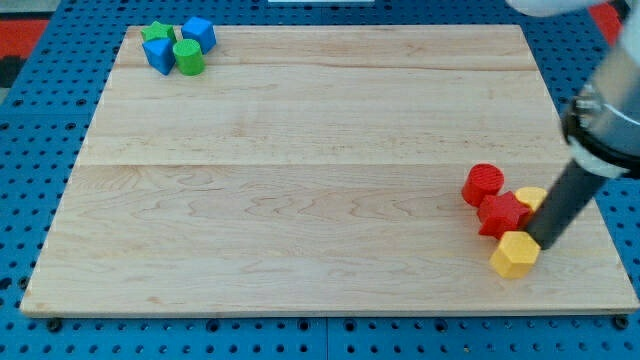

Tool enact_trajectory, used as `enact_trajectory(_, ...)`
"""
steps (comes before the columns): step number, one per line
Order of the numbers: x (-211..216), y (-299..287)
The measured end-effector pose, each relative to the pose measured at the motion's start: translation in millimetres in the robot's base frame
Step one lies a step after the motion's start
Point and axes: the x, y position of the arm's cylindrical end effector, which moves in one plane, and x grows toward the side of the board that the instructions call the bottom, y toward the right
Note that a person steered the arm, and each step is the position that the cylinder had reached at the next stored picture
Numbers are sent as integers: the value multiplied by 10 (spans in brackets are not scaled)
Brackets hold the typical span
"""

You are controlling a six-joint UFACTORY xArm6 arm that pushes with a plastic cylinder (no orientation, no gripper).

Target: Move the yellow heart right a bit

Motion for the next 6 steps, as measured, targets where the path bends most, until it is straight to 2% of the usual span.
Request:
enact_trajectory(1,-198,129)
enact_trajectory(3,-307,-480)
enact_trajectory(4,-382,-13)
enact_trajectory(5,-600,210)
enact_trajectory(6,-723,11)
